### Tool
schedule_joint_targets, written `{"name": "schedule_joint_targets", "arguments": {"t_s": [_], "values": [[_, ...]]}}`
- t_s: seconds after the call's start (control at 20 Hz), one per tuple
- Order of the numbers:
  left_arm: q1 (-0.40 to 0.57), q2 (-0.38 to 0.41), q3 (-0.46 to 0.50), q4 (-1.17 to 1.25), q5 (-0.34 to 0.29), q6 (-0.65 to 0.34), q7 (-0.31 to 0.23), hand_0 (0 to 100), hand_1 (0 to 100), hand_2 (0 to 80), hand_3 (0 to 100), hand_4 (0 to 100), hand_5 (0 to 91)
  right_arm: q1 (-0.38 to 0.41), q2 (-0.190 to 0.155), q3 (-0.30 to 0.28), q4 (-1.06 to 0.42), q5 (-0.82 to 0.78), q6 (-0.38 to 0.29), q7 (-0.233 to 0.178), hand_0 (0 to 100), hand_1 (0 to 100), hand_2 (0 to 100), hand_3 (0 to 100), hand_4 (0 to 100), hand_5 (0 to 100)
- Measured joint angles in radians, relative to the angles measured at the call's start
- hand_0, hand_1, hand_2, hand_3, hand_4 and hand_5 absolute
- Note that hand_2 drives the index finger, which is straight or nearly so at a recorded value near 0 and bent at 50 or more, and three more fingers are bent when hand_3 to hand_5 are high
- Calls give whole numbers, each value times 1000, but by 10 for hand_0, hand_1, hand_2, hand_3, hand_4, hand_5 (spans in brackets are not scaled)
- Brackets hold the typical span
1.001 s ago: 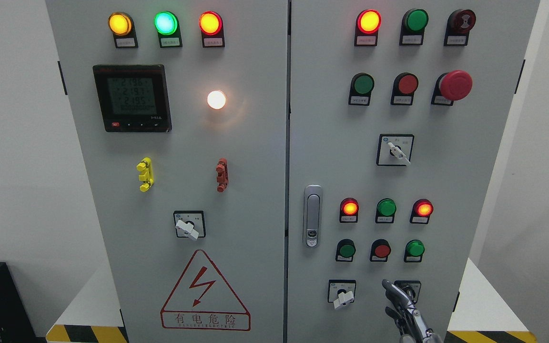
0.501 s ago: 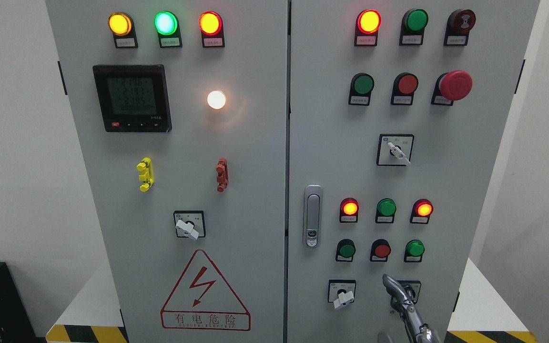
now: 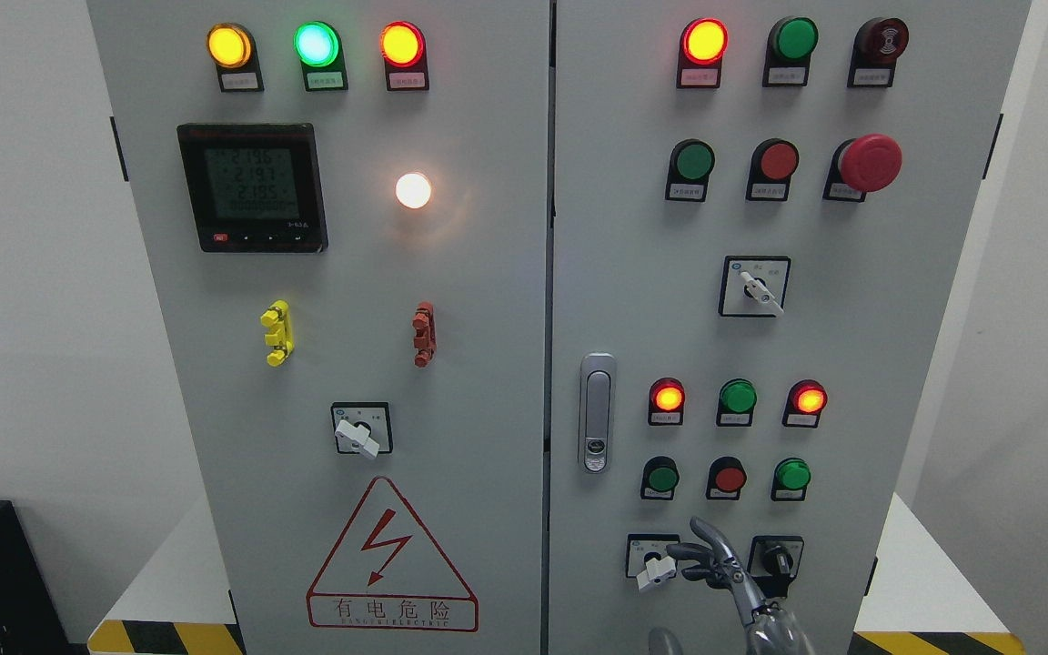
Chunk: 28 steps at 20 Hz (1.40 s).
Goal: Release door handle
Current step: 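Reach the right hand toward the silver vertical door handle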
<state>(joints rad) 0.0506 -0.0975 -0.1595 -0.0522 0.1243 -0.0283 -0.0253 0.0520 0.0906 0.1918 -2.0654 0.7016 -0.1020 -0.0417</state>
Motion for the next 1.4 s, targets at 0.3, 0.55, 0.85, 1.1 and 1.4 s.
{"name": "schedule_joint_targets", "arguments": {"t_s": [0.3, 0.55, 0.85, 1.1, 1.4], "values": [[0, 0, 0, 0, 0, 0, 0, 0, 0, 45, 109, 8, 0, -31, 16, 21, 30, 189, 1, -17, 353, 250, 0, 712, 702, 723], [0, 0, 0, 0, 0, 0, 0, 0, 0, 45, 110, 8, 0, -43, 25, 33, 54, 348, 2, -45, 338, 250, 0, 715, 705, 726], [0, 0, 0, 0, 0, 0, 0, 0, 0, 45, 111, 7, 0, -68, 31, 55, 86, 499, 81, -72, 316, 251, 0, 737, 715, 745], [0, 0, 0, 0, 0, 0, 0, 0, 0, 45, 111, 7, 0, -113, 35, 74, 115, 585, 122, -98, 305, 247, 0, 737, 714, 749], [0, 0, 0, 0, 0, 2, 0, 0, 0, 45, 110, 6, 0, -148, 38, 105, 142, 666, 159, -101, 303, 243, 0, 737, 714, 751]]}}
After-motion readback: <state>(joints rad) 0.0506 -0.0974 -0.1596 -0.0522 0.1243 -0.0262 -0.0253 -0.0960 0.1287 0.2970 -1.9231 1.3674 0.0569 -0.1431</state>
